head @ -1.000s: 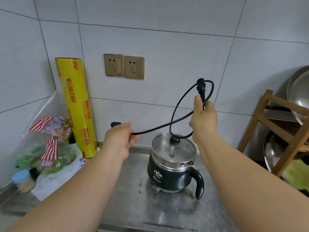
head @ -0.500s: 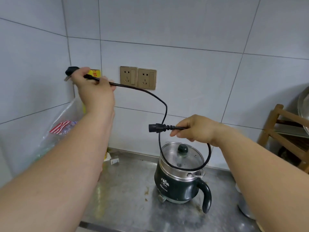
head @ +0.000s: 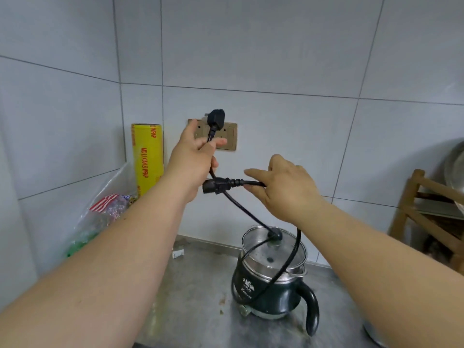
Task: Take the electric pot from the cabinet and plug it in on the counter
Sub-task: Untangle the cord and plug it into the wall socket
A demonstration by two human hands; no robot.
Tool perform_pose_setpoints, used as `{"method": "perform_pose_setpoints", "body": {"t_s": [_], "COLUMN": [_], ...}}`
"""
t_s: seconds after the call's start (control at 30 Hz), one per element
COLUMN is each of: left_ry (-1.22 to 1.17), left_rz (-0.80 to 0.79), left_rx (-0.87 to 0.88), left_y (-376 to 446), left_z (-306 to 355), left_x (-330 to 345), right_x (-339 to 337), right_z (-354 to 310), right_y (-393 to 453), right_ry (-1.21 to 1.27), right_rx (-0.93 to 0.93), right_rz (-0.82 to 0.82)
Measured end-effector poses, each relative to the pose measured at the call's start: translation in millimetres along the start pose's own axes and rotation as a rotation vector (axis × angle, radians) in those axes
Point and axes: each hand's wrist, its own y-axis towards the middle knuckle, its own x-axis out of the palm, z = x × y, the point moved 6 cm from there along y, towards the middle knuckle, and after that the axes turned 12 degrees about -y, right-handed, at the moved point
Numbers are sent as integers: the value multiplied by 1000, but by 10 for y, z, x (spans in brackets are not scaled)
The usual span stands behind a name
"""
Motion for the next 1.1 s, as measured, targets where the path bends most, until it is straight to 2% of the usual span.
{"method": "perform_pose_setpoints", "body": {"t_s": [0.1, 0.23, 0.37, 0.47, 0.63, 0.77, 0.83, 0.97, 1.1], "left_ry": [5, 11, 126, 181, -263, -349, -228, 165, 309], "left_rz": [27, 74, 136, 233, 234, 127, 133, 101, -5], "left_rx": [36, 58, -132, -273, -369, -293, -229, -125, -101], "left_y": [-3, -28, -120, -226, -352, -292, -209, 66, 357], "left_z": [94, 201, -76, -355, -673, -740, -740, -797, -968], "left_x": [-7, 6, 28, -74, -147, -127, -139, -138, -142], "right_x": [22, 95, 366, 584, 909, 1069, 1092, 1134, 1172], "right_z": [115, 311, 332, 244, 57, -60, -81, -148, -282], "right_y": [-61, -72, -180, -259, -382, -361, -277, 4, 346], "right_ry": [170, 747, 1416, 1678, 1794, 1821, 1819, 1773, 1743], "right_rx": [101, 280, 563, 681, 735, 724, 713, 694, 710], "right_rz": [-9, -9, -311, -499, -640, -633, -574, -468, -394]}}
